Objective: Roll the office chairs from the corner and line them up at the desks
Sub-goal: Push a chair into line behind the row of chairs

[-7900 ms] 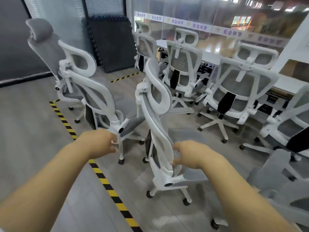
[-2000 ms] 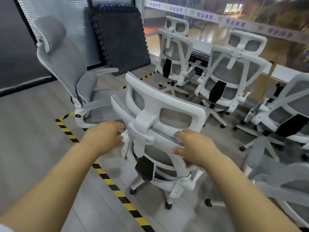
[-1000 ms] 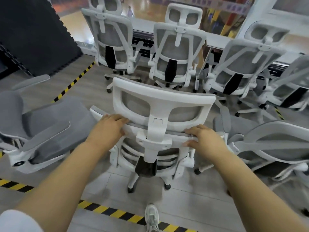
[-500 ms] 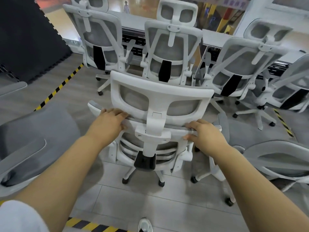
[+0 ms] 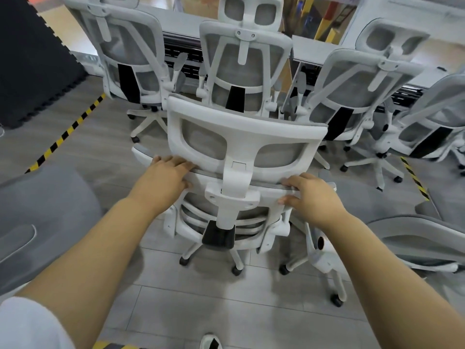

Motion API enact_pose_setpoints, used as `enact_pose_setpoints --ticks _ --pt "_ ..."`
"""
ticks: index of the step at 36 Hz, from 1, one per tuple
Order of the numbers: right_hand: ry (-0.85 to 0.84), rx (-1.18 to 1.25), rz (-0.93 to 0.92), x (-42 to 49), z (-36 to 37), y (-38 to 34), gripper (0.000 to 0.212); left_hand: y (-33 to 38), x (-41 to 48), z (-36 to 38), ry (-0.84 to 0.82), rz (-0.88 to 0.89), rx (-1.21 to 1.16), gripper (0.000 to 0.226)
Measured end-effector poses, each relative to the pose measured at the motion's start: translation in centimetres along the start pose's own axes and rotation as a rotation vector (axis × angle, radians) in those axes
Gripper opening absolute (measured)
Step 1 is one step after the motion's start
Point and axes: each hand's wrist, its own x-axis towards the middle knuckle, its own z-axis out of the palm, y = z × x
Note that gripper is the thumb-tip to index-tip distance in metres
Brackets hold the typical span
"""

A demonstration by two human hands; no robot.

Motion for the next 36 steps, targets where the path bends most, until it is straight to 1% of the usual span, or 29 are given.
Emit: enact_pose_setpoints --ticks 13,24,36 --pt "-0.006 -0.045 -0.026 -2.0 0.6 -0.6 0.040 -0.1 -2.7 0.0 0.046 -0.013 -0.033 0.039" --pt "-0.015 -0.039 0.009 -3.3 0.0 0.4 0.041 1.4 -3.2 0.3 0.039 0.004 -0.026 0.040" --pt "0.006 -0.011 -0.012 -3.9 -0.2 1.4 0.042 2.7 -3.4 0.2 0.015 -0.017 -0.064 0.040"
